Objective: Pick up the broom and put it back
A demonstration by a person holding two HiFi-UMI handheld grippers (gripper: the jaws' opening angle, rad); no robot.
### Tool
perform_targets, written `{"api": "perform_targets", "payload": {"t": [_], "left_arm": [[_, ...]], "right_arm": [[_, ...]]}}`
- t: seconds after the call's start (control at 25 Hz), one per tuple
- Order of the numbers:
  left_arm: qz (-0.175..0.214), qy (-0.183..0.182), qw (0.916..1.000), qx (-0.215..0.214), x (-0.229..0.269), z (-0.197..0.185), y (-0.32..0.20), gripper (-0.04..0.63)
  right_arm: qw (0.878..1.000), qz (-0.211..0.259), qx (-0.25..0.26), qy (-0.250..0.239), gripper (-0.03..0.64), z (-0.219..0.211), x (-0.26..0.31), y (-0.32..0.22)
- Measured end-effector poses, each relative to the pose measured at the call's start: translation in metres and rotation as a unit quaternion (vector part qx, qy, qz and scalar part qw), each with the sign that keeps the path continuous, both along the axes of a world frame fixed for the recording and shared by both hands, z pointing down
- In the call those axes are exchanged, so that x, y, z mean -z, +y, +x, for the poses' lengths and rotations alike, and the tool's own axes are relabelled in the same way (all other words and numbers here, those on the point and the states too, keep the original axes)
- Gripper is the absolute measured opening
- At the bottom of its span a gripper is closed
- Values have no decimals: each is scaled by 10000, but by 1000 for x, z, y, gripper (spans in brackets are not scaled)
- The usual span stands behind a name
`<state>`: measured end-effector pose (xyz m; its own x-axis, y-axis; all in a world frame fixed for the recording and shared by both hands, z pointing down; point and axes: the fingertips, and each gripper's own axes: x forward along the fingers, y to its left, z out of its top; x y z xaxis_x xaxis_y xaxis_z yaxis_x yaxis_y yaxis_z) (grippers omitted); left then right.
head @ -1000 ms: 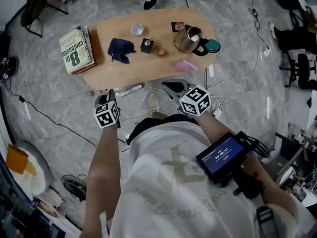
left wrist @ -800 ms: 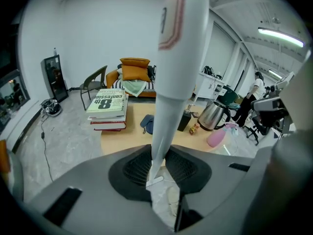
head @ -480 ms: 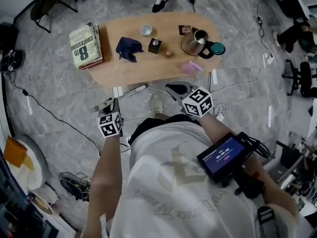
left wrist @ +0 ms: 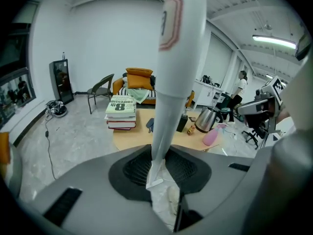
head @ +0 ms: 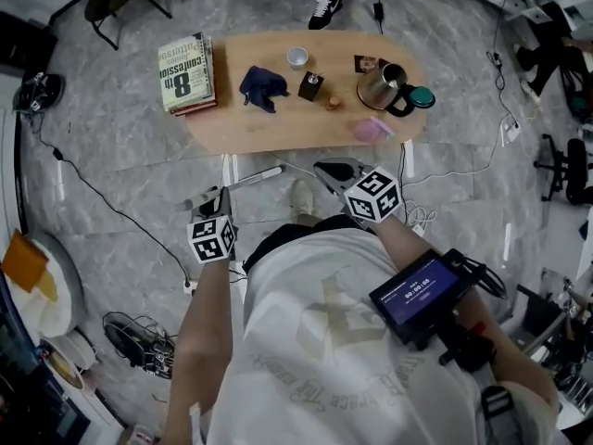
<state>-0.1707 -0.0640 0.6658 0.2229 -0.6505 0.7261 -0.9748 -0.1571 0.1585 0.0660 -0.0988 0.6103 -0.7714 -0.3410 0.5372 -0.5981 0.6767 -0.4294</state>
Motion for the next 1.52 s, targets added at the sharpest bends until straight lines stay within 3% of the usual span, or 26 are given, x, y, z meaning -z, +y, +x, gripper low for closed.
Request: {"api": "perform_targets", "payload": {"t": [0.76, 1.52], "left_arm": [[586, 14, 9959, 683, 63, -42, 112, 94], [1439, 24, 9820, 1222, 132, -70, 221, 94]], "right_arm": [[9981, 217, 546, -204, 17, -47, 26, 68], [9897, 709, 1174, -418, 17, -112, 67, 124]]}}
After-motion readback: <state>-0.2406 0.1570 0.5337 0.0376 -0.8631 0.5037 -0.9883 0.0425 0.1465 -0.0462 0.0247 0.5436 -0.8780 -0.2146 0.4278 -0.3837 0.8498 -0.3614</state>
